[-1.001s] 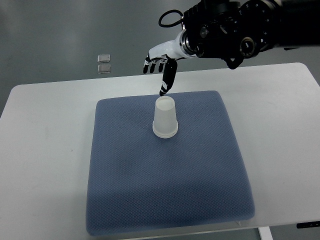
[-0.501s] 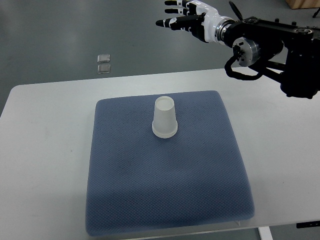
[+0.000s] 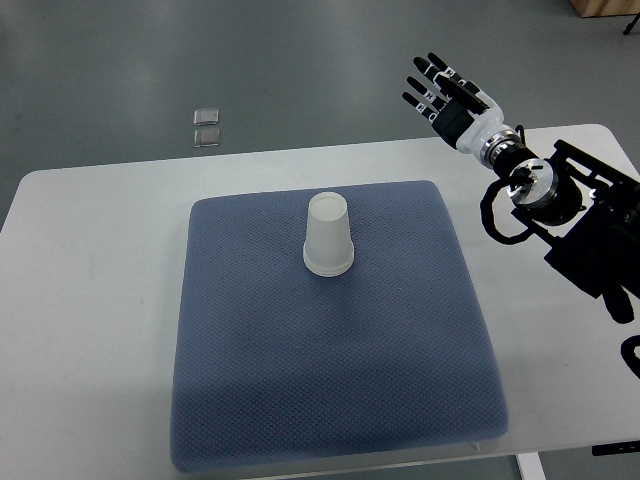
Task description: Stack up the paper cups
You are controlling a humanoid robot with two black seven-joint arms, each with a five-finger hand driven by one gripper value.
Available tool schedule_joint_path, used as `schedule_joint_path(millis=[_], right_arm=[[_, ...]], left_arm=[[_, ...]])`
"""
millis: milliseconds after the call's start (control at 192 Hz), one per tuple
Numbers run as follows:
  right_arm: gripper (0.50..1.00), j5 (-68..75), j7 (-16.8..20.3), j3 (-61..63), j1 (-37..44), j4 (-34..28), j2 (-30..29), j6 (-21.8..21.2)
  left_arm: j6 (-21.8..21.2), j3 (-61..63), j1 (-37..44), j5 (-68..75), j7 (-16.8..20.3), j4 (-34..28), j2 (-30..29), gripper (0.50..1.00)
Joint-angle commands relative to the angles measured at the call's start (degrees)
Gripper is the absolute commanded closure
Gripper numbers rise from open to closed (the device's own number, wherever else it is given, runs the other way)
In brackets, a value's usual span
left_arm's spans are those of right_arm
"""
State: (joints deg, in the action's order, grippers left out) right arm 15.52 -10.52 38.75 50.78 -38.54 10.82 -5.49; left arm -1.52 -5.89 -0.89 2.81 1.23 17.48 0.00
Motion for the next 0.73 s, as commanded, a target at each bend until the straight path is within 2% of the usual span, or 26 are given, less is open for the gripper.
schedule_joint_path(millis=[0,94,214,725], right_arm=[[0.605,0.04,-1.44,2.03,-2.44,2.33,-0.97,-5.49],[0.605,0.04,-2.58,2.73,-3.76,2.86,-1.15,-9.36],[0.591,0.04,-3.19,4.23,-4.47,3.39,-1.24,-10.59],[0.579,-0.93,-3.28,4.05,-4.99,5.23,-1.41,-10.6]], left_arm=[[-0.07,0.0,0.01,0.0,0.0,-0.08,0.0,0.5],[0.02,0.0,0.01,0.0,0.0,-0.08,0.0,0.5],[0.02,0.0,0.01,0.0,0.0,-0.08,0.0,0.5],[0.02,0.0,0.01,-0.08,0.0,-0.08,0.0,0.5]])
